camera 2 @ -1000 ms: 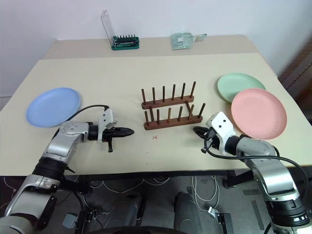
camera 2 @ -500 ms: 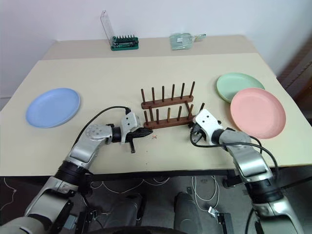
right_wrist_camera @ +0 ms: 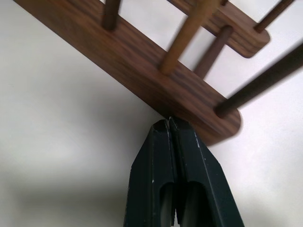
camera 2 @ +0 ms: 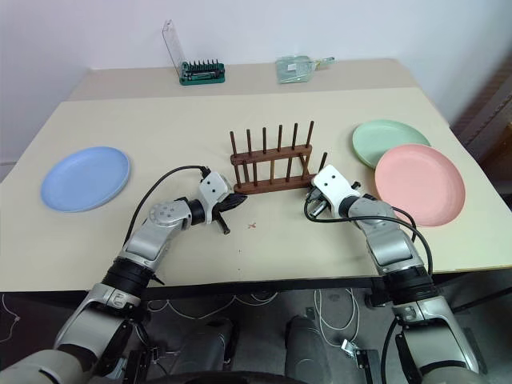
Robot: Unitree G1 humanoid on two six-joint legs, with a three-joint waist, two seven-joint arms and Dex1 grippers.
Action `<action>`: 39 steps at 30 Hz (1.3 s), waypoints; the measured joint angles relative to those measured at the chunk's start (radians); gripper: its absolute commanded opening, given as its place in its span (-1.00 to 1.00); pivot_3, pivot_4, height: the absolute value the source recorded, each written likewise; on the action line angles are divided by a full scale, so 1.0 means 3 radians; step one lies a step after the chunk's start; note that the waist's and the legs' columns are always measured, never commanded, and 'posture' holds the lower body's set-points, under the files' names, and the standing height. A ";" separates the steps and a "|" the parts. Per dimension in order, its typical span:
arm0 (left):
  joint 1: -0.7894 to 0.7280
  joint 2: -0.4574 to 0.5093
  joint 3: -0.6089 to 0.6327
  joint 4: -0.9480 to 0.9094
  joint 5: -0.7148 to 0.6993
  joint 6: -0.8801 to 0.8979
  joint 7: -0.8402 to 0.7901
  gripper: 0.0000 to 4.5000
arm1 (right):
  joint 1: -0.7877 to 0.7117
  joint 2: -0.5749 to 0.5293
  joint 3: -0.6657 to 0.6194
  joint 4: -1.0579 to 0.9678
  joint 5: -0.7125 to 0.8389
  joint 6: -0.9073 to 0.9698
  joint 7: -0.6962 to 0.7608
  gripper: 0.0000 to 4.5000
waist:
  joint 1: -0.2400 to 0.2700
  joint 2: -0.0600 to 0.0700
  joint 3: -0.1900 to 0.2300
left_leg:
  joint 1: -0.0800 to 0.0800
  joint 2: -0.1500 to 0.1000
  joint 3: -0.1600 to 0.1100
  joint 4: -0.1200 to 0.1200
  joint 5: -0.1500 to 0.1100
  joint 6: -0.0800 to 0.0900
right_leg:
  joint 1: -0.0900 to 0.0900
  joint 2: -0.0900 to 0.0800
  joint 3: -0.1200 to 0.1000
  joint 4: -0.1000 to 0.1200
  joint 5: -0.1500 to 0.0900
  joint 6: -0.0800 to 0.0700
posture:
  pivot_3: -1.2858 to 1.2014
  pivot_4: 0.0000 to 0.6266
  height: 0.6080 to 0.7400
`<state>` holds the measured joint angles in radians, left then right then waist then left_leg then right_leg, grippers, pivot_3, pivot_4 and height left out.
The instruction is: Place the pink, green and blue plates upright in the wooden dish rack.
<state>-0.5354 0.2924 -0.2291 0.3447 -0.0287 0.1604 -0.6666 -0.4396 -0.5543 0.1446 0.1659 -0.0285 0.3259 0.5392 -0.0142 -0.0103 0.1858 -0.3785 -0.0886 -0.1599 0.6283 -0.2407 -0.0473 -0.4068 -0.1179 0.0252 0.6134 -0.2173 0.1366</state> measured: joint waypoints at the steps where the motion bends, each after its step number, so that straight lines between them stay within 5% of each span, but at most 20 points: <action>1: -0.0027 0.0000 0.0001 0.0037 0.0002 -0.0001 0.0019 -1.00 | 0.0000 0.0008 -0.0001 0.0010 -0.0002 -0.0014 -0.0005 -0.99 | -0.0002 0.0000 0.0000 | 0.0001 0.0000 0.0000 0.0000 0.0000 0.0000 | 0.0000 0.0000 0.0000 0.0000 0.0000 0.0000 | 0.03 -0.52 1.00; 13: -0.0126 0.0000 0.0040 0.0250 0.0041 -0.0131 0.0195 -1.00 | 0.0340 -0.0135 -0.0127 -0.0488 -0.0051 -0.0028 -0.0017 -0.99 | -0.0003 0.0001 0.0000 | 0.0003 0.0000 0.0002 -0.0003 0.0000 0.0000 | 0.0002 0.0000 0.0001 0.0000 -0.0001 0.0002 | 0.03 -0.52 1.00; 16: -0.0026 0.0049 0.0056 0.0093 -0.0001 -0.0106 0.0087 -1.00 | 0.0605 -0.0334 -0.0368 -0.0958 0.0054 0.0113 0.0094 -0.63 | -0.0007 0.0001 0.0001 | 0.0003 0.0000 0.0002 -0.0005 -0.0002 0.0001 | 0.0001 -0.0001 0.0002 -0.0001 -0.0004 0.0006 | 0.03 -0.52 1.00; 23: 0.0271 0.0071 0.0038 -0.0474 -0.0370 0.0127 -0.0497 -1.00 | 0.1222 -0.0686 -0.1046 -0.1826 0.0268 0.0584 0.0245 0.92 | 0.0017 -0.0001 0.0003 | -0.0016 0.0000 0.0000 0.0003 -0.0004 0.0004 | -0.0006 -0.0002 0.0001 -0.0004 -0.0007 0.0008 | 0.03 -0.52 1.00; 29: 0.0270 0.0126 -0.0176 -0.0847 -0.0554 0.0259 -0.1068 -1.00 | 0.1587 -0.0793 -0.1312 -0.1862 0.0097 0.0780 0.0062 0.92 | 0.0013 0.0000 0.0003 | -0.0020 0.0000 0.0002 0.0004 -0.0004 0.0005 | -0.0009 -0.0003 0.0001 -0.0006 -0.0008 0.0008 | 0.03 -0.52 1.00; 37: 0.0218 0.0067 -0.0226 -0.0957 -0.0600 0.0288 -0.1116 -1.00 | 0.1688 -0.0743 -0.1194 -0.1630 -0.0204 0.0888 -0.0264 0.92 | 0.0012 -0.0001 0.0003 | -0.0022 0.0000 0.0002 0.0004 -0.0004 0.0005 | -0.0011 -0.0004 0.0001 -0.0006 -0.0008 0.0007 | 0.03 -0.52 1.00; 39: 0.0220 0.0066 -0.0227 -0.0957 -0.0598 0.0303 -0.1106 -1.00 | 0.1668 -0.0725 -0.1150 -0.1616 -0.0233 0.0888 -0.0296 0.70 | 0.0012 0.0000 0.0003 | -0.0021 0.0000 0.0002 0.0004 -0.0004 0.0005 | -0.0011 -0.0003 0.0001 -0.0006 -0.0008 0.0008 | 0.03 -0.52 1.00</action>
<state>-0.4695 0.3120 -0.2973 0.0575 -0.2081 0.2514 -0.9985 0.0609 -0.7720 -0.2005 -0.3188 -0.0983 0.5922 0.4505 -0.0106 -0.0104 0.1867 -0.3850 -0.0887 -0.1593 0.6294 -0.2420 -0.0457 -0.4102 -0.1189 0.0255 0.6117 -0.2198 0.1388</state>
